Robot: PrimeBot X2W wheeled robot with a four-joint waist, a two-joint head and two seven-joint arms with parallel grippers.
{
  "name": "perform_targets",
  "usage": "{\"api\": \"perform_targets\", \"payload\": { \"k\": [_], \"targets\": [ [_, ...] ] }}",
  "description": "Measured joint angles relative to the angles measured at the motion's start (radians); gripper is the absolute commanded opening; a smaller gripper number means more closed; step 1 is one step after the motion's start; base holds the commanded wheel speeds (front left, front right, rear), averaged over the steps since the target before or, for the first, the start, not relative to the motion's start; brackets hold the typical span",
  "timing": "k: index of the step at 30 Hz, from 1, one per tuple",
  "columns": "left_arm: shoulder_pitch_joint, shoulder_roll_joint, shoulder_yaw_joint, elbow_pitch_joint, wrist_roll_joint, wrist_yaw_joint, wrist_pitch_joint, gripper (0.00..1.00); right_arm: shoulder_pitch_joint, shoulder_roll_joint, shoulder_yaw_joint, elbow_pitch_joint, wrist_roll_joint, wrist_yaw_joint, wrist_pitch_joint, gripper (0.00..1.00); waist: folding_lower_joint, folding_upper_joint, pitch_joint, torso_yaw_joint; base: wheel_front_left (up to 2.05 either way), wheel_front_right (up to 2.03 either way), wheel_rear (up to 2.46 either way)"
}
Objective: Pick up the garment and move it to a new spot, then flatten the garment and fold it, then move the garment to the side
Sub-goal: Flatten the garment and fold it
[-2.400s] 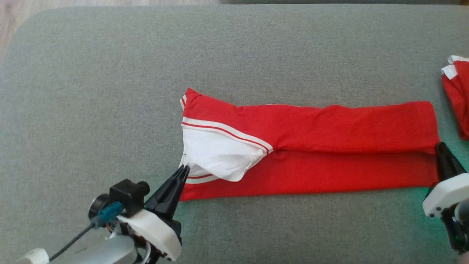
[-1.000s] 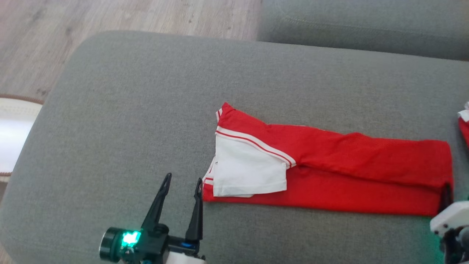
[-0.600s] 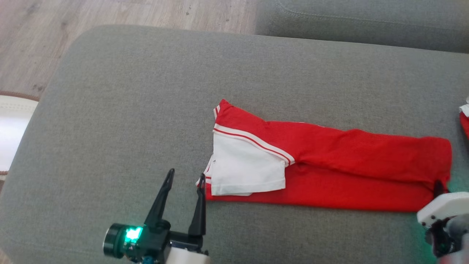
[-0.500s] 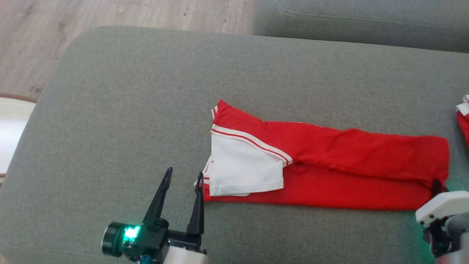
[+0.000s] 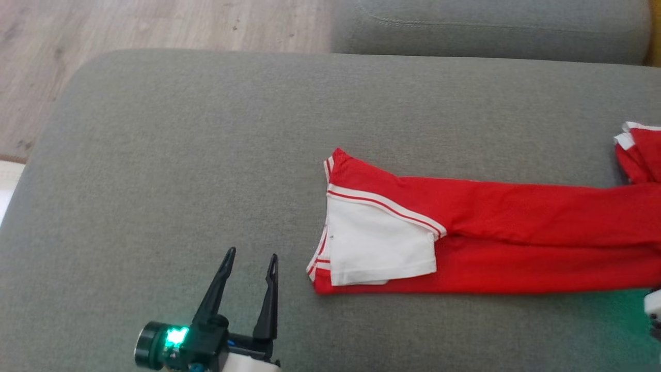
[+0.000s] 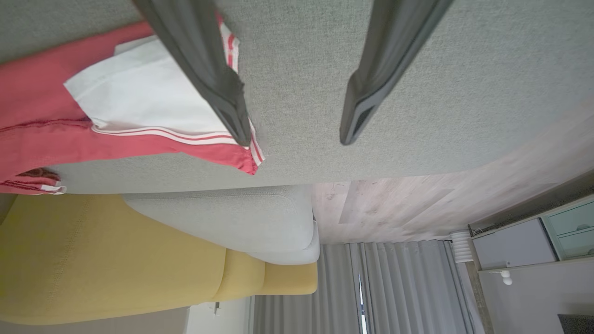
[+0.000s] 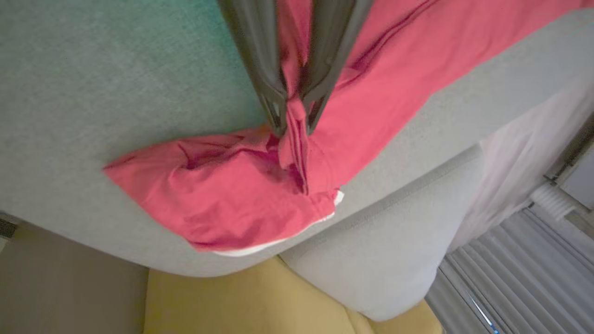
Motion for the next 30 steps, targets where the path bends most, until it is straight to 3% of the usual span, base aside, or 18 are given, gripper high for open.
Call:
{"api": "perform_targets", "payload": {
  "k": [5, 12, 21, 30],
  "targets": [
    [0.001, -0.003, 0.009, 0.013, 0.007, -0.019, 0.000, 1.00, 0.040, 0.012, 0.069, -0.172, 0.124, 0.000, 0.032, 0.00, 0.0000, 0.0000, -0.009, -0.014, 0.00, 0.00, 0.00],
    [0.001, -0.014, 0.008, 0.034, 0.007, -0.041, 0.000, 1.00, 0.032, 0.040, 0.283, -0.319, 0.179, 0.000, 0.082, 0.00, -0.0001, 0.0000, -0.028, 0.005, 0.00, 0.00, 0.00],
    [-0.001, -0.040, 0.002, 0.069, 0.025, -0.076, 0.000, 1.00, -0.055, 0.039, 0.634, -0.199, 0.277, 0.000, 0.054, 0.00, 0.0000, 0.0000, -0.032, 0.084, 0.00, 0.00, 0.00],
    [-0.003, -0.047, 0.007, 0.090, 0.033, -0.090, 0.000, 1.00, -0.121, 0.036, 0.840, -0.058, 0.323, 0.000, 0.008, 0.00, 0.0000, 0.0000, -0.026, 0.161, 0.00, 0.00, 0.00]
  ]
}}
